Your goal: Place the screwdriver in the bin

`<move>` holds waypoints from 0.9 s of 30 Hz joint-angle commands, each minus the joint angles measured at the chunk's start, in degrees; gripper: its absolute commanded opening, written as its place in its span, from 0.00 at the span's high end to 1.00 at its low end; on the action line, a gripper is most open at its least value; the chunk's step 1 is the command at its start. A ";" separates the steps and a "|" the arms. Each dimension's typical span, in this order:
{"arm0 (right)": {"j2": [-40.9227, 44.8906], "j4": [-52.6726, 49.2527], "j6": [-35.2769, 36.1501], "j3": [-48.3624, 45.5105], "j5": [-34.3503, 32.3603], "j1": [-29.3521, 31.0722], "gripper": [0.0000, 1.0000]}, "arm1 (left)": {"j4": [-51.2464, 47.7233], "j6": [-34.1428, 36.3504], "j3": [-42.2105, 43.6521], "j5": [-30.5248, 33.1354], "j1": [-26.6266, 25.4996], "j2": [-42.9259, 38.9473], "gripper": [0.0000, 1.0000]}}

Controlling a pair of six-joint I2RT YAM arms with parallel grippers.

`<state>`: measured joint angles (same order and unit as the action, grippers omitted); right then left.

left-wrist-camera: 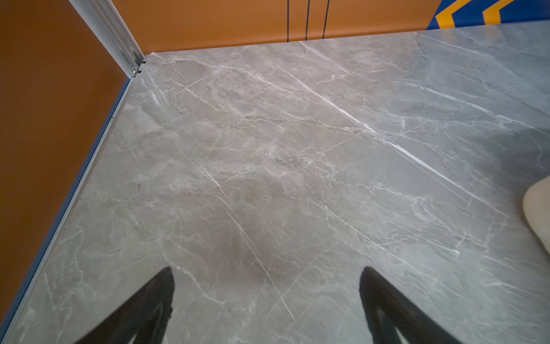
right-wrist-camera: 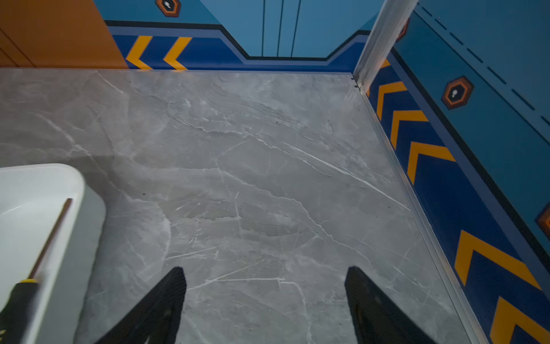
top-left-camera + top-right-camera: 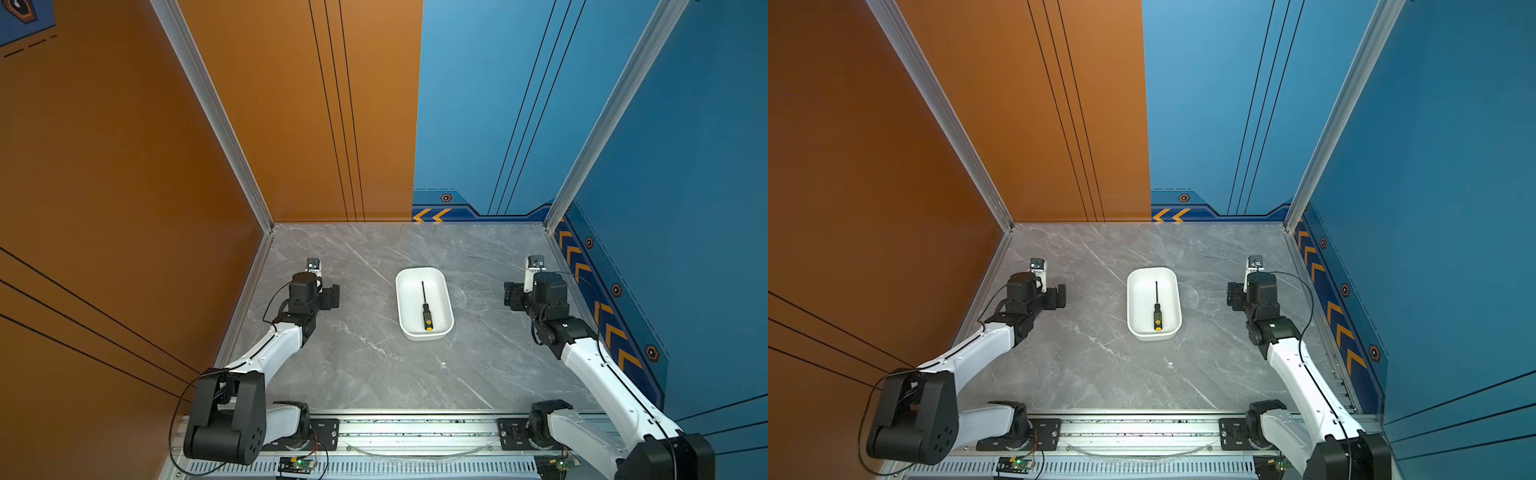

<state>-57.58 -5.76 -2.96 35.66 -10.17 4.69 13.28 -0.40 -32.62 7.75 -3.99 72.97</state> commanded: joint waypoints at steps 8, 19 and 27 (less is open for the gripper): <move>-11.54 41.96 1.92 -16.77 1.00 -2.08 0.17 | 29.33 -1.88 11.47 -8.11 5.57 5.03 0.02; -23.62 51.72 0.77 -14.52 5.68 -3.02 0.18 | 36.44 -1.40 11.24 -6.45 5.91 12.22 0.02; -31.03 60.70 0.22 -15.88 6.70 -3.34 0.18 | 40.36 2.08 11.24 -4.17 2.84 16.53 0.02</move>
<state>-88.31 50.00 -1.74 19.92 -4.64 1.85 51.53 -0.32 -21.06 1.93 -0.30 88.66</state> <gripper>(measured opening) 0.819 0.979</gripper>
